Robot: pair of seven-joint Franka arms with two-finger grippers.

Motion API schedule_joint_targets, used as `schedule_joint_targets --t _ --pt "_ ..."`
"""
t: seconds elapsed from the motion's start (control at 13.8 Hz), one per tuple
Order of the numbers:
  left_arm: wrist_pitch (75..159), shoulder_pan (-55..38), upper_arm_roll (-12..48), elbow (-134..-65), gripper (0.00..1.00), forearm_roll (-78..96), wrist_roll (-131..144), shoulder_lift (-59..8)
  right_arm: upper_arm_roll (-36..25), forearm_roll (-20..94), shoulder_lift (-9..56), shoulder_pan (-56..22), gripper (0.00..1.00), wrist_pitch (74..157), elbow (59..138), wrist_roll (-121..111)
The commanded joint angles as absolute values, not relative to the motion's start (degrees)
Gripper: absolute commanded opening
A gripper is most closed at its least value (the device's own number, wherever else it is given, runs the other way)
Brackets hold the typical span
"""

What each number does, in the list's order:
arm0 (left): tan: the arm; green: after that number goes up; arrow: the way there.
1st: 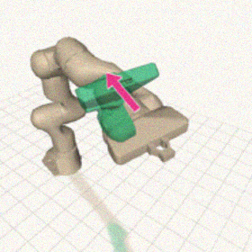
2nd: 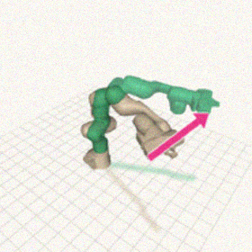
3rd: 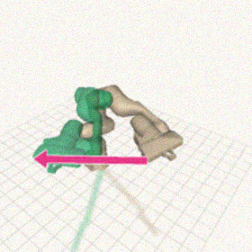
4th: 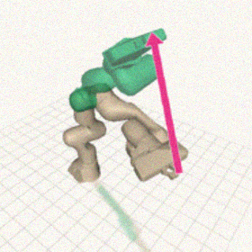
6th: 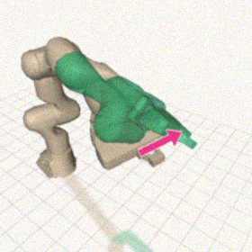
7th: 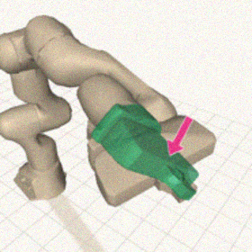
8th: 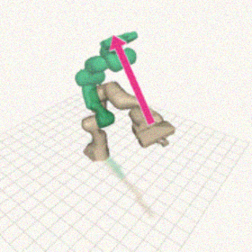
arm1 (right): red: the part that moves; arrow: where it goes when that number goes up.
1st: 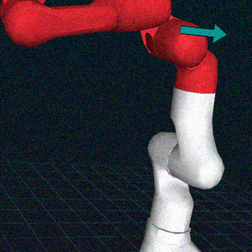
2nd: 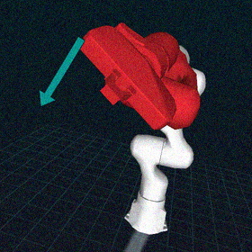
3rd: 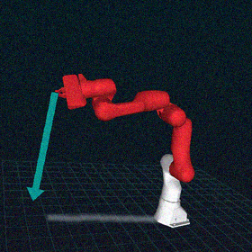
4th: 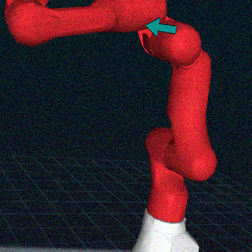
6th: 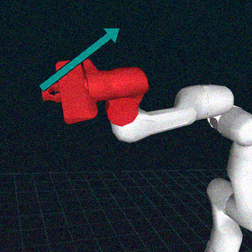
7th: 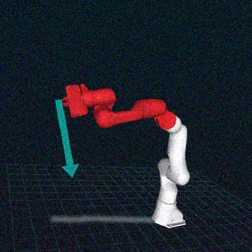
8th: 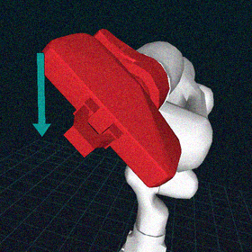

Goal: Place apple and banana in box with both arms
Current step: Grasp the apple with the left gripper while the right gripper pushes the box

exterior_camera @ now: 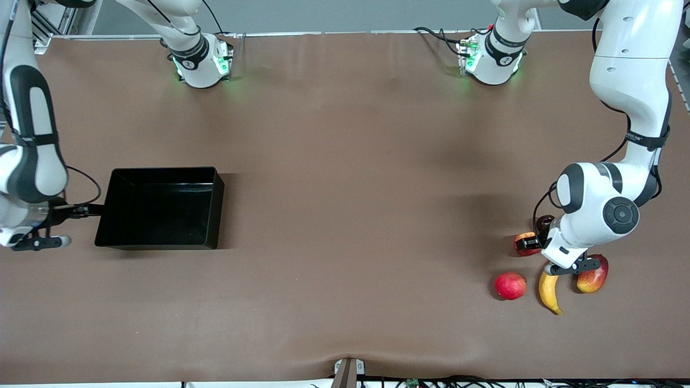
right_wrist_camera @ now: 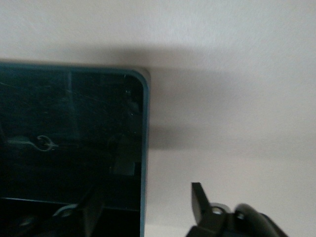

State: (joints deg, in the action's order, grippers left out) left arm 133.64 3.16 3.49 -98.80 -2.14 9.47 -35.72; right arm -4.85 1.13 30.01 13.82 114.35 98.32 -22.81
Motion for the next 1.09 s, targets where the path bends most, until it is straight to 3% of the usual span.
schedule_joint_targets --t 0.0,0.07,0.22,0.51,0.8,1.02 --pt "132.55 3.08 3.43 -97.39 0.0 -1.58 9.84 -35.42 -3.87 3.07 28.65 15.29 0.24 116.37 102.3 -23.47" --pt "130.8 2.99 3.43 -96.43 0.0 -1.67 9.84 -35.25 -3.87 3.08 28.65 15.21 0.05 116.11 102.39 -23.47" --pt "127.02 3.08 3.51 -95.54 0.0 -1.67 9.76 -33.15 -3.87 3.16 28.65 15.38 0.0 115.67 102.48 -23.55" --pt "120.69 2.9 3.87 -95.45 0.0 -1.67 9.76 -27.0 -3.52 3.25 28.13 14.68 0.0 110.76 100.56 -23.73" --pt "116.64 2.46 4.74 -95.45 0.0 -1.67 9.84 -22.86 -2.64 7.72 27.95 10.21 0.0 90.66 87.92 -19.71" --pt "114.27 2.46 5.36 -95.8 0.0 -1.58 10.02 -20.75 -2.29 11.32 26.29 3.63 0.0 88.51 86.66 -11.09"
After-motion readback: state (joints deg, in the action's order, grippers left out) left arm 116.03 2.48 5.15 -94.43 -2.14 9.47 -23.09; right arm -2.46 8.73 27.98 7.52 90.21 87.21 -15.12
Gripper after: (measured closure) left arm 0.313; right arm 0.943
